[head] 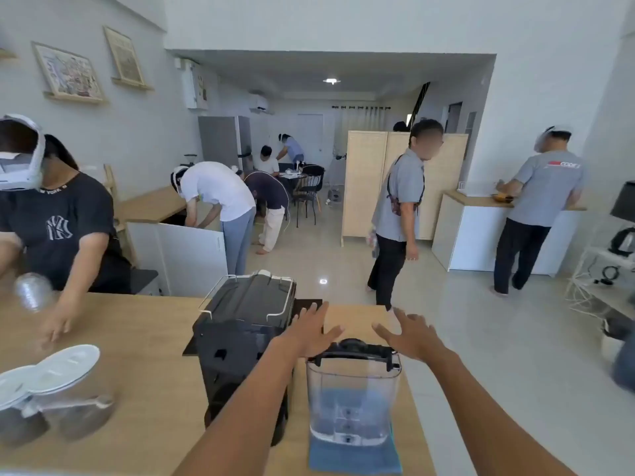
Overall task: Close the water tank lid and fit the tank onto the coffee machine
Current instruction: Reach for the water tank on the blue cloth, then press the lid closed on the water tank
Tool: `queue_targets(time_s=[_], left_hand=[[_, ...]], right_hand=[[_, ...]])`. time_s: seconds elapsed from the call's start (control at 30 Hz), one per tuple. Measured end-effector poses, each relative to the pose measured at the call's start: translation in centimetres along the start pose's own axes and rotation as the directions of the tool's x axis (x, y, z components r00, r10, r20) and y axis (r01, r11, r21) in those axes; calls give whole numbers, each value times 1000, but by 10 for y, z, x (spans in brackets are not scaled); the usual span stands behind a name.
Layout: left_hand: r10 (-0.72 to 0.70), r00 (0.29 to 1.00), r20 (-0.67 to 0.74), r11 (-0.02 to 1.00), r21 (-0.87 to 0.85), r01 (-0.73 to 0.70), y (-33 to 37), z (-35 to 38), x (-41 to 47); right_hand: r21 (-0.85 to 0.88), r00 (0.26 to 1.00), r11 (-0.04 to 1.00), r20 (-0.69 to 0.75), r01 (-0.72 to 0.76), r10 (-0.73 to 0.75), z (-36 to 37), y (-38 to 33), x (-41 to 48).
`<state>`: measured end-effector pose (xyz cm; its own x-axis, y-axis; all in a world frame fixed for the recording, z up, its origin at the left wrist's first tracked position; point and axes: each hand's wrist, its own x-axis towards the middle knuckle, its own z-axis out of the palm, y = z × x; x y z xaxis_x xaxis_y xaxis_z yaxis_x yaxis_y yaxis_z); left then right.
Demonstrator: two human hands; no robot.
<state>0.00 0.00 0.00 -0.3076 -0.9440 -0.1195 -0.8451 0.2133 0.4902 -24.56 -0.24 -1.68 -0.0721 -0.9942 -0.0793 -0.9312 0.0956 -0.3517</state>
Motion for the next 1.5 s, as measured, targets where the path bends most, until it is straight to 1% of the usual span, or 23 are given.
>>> queue_targets(time_s=[0.1, 0.17, 0.27, 0.37, 0.5, 0.57, 0.73, 0.83, 0.93, 1.03, 1.13, 1.23, 1.37, 1.43, 1.5], left_hand=[[-96, 995, 39, 995, -21, 97, -1, 18, 2], [-147, 987, 58, 985, -79, 152, -4, 30, 3], [-176, 984, 39, 956, -231, 180, -6, 41, 6], [-211, 978, -3, 897, -399, 192, -10, 45, 7], [-269, 963, 25, 819, -521, 242, -21, 49, 7], [-285, 958, 19, 794, -555, 248, -26, 51, 11], [-335, 941, 58, 800, -509, 316, -34, 51, 18], [-330, 940, 91, 783, -530, 326, -36, 51, 18], [-300, 948, 104, 754, -583, 302, -36, 52, 17], [-279, 957, 83, 708, -655, 263, -32, 51, 13], [-294, 956, -1, 685, -697, 210, -32, 53, 9], [-241, 966, -92, 688, -718, 104, -35, 56, 9], [-181, 955, -234, 718, -695, -34, -35, 59, 9], [-161, 954, -254, 710, -701, -66, -30, 60, 9], [-185, 949, -255, 672, -737, -67, -22, 61, 7]], right_hand=[[-24, 1000, 1000, 16, 11, -10, 15, 6, 0], [18, 1000, 1000, 30, 4, -4, 26, 8, -1], [125, 997, 992, 71, -32, 23, 37, 10, -4], [235, 997, 971, 76, -49, 32, 43, 15, -5], [342, 996, 938, 86, -56, 29, 45, 21, -6], [388, 995, 920, 98, -60, 23, 48, 21, -6], [435, 988, 894, 147, -110, 50, 49, 22, -6], [459, 981, 877, 184, -141, 61, 48, 22, -4], [504, 979, 852, 201, -143, 45, 48, 22, -2], [554, 986, 827, 169, -98, 4, 51, 24, 0], [585, 994, 810, 105, -36, -32, 53, 25, -2], [600, 997, 799, 25, 40, -68, 53, 23, -5], [628, 995, 773, -35, 92, -91, 55, 22, -7], [634, 995, 767, -48, 101, -92, 55, 18, -7], [665, 997, 742, -52, 83, -64, 54, 13, -8]])
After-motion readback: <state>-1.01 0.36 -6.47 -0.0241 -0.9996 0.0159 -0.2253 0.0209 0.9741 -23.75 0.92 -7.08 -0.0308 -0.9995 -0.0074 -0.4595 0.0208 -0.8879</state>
